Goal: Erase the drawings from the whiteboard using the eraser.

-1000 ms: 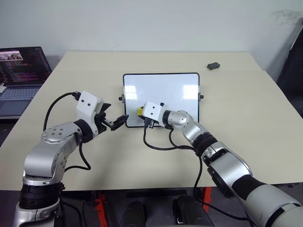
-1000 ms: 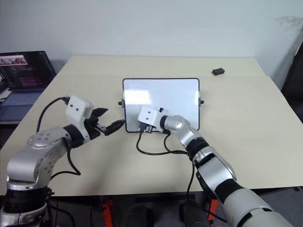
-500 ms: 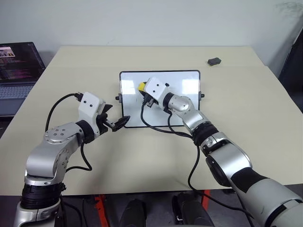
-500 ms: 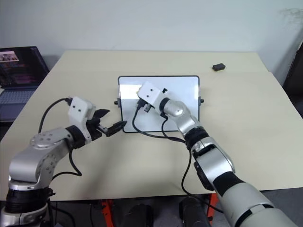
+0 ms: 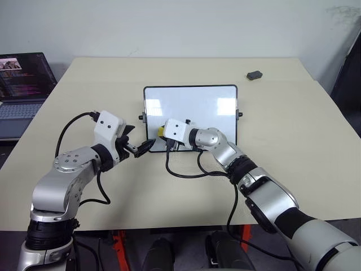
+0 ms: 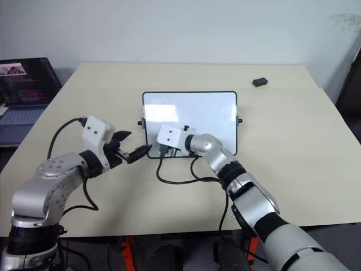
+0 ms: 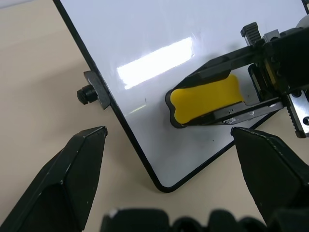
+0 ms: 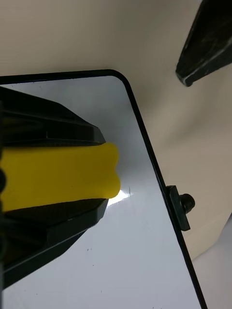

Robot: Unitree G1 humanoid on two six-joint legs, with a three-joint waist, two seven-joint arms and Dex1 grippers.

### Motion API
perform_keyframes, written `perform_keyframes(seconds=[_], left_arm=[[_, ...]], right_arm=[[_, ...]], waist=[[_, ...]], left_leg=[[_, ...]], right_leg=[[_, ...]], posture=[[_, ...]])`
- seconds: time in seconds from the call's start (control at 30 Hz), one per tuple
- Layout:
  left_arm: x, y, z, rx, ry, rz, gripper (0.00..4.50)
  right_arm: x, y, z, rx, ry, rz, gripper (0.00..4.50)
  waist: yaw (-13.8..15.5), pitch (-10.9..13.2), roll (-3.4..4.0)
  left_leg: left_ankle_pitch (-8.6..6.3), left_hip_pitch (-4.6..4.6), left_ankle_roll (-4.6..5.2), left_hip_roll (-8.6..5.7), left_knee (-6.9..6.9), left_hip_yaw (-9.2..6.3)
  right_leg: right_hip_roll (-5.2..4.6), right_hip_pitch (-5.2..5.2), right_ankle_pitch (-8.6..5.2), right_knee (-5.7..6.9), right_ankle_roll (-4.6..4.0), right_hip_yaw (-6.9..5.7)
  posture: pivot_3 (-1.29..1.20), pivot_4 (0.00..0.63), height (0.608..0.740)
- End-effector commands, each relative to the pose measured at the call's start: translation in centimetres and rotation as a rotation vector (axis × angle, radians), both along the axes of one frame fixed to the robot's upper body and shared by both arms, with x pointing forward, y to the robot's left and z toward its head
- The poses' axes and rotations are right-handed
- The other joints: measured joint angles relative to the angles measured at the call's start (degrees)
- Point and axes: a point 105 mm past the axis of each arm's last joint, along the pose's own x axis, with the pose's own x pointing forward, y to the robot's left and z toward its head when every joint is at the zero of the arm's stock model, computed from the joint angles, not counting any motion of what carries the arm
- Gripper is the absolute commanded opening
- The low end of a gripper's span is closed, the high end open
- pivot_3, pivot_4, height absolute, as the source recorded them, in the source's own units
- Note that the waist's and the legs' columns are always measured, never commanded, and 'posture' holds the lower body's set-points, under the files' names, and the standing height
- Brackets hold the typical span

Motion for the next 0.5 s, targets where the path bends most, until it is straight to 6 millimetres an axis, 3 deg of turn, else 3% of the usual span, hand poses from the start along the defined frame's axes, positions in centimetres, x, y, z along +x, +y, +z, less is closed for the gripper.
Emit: perform_keyframes(seconds=[0.03,0.17,0.23,0.3,0.5], left_arm=[[-0.1,-0.3,1.0,0.006,-0.047,-0.015,4.50],[-0.1,-0.4,1.0,0.006,-0.046,-0.018,4.50],[-0.1,-0.4,1.0,0.006,-0.045,-0.020,4.50],[-0.1,-0.5,0.9,0.005,-0.044,-0.021,4.50],[-0.1,-0.6,0.9,0.004,-0.043,-0.024,4.50]], right_arm=[[0.3,0.3,4.5,0.159,-0.093,-0.010,1.12],[0.5,0.5,9.1,0.350,-0.167,-0.042,1.12],[0.9,0.6,9.8,0.368,-0.183,-0.070,1.12],[1.4,0.8,9.3,0.343,-0.177,-0.102,1.12],[1.7,1.6,5.5,0.220,-0.082,-0.121,1.12]], waist=[[0.0,0.0,0.00],[0.0,0.0,0.01],[0.0,0.0,0.01],[0.0,0.0,0.01],[0.0,0.0,0.01]], left_leg=[[0.00,-0.02,0.00,0.00,-0.01,0.00],[-0.01,-0.13,-0.02,0.00,-0.04,0.00],[-0.02,-0.18,-0.03,0.01,-0.05,0.00],[-0.02,-0.17,-0.03,0.02,-0.08,0.03],[-0.02,-0.17,-0.03,0.01,-0.07,0.04]], right_leg=[[0.00,-0.01,0.00,-0.01,0.00,-0.01],[-0.01,-0.10,0.00,-0.03,0.00,0.01],[-0.01,-0.15,0.00,-0.04,0.00,0.01],[-0.01,-0.17,0.00,-0.05,0.00,0.03],[-0.01,-0.17,0.00,-0.04,-0.01,0.04]], posture=[[0.00,0.150,0.740],[0.00,0.150,0.740],[0.00,0.150,0.740],[0.00,0.150,0.740],[0.00,0.150,0.740]])
